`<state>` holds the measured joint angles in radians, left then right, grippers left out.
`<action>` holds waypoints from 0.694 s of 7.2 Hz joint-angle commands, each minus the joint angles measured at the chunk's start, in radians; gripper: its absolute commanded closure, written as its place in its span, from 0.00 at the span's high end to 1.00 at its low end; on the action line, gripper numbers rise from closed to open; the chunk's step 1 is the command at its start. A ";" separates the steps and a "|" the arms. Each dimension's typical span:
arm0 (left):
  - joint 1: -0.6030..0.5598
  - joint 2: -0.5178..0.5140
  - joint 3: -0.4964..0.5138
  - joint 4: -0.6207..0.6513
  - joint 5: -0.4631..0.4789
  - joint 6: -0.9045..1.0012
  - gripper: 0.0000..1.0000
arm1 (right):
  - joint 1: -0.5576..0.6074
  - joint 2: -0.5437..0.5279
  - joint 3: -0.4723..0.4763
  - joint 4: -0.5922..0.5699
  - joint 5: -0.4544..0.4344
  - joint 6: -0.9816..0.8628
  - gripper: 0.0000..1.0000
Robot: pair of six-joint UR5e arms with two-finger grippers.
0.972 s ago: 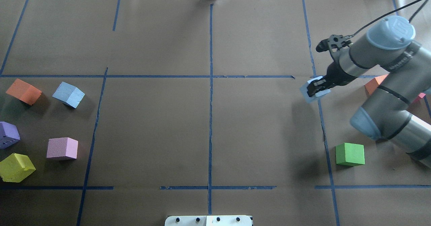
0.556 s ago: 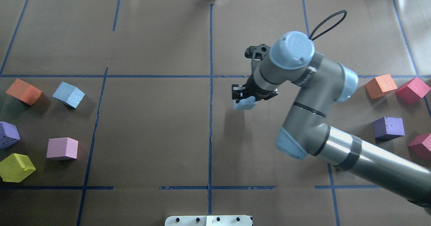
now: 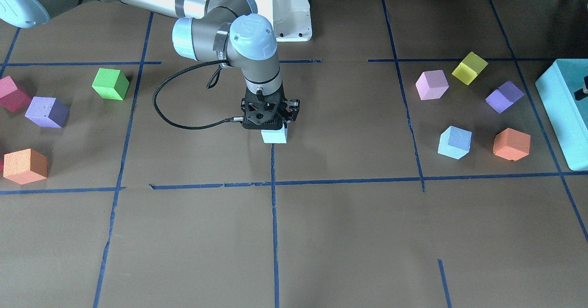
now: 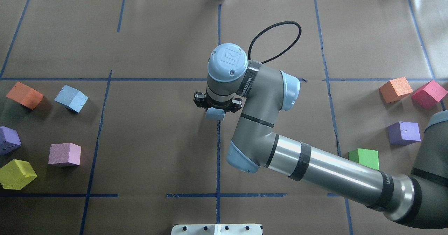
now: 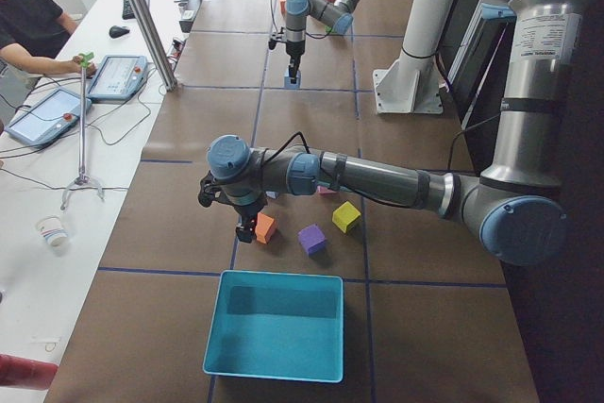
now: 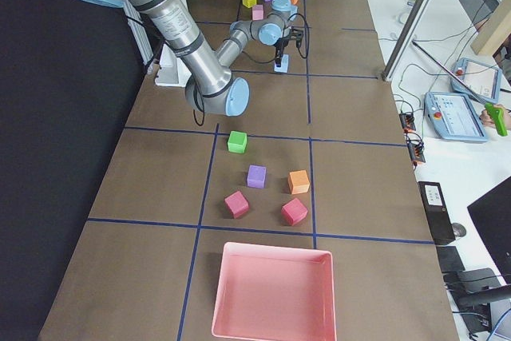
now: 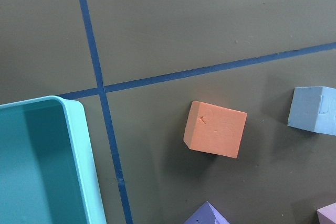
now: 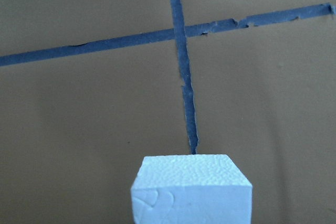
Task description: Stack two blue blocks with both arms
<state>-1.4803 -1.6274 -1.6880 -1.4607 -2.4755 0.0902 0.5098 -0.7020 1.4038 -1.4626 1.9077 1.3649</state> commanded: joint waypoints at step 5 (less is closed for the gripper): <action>0.000 0.000 -0.002 0.000 -0.005 -0.001 1.00 | -0.013 0.016 -0.016 -0.093 -0.007 -0.013 0.12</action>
<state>-1.4803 -1.6275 -1.6894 -1.4615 -2.4804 0.0890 0.4983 -0.6834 1.3887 -1.5539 1.9010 1.3583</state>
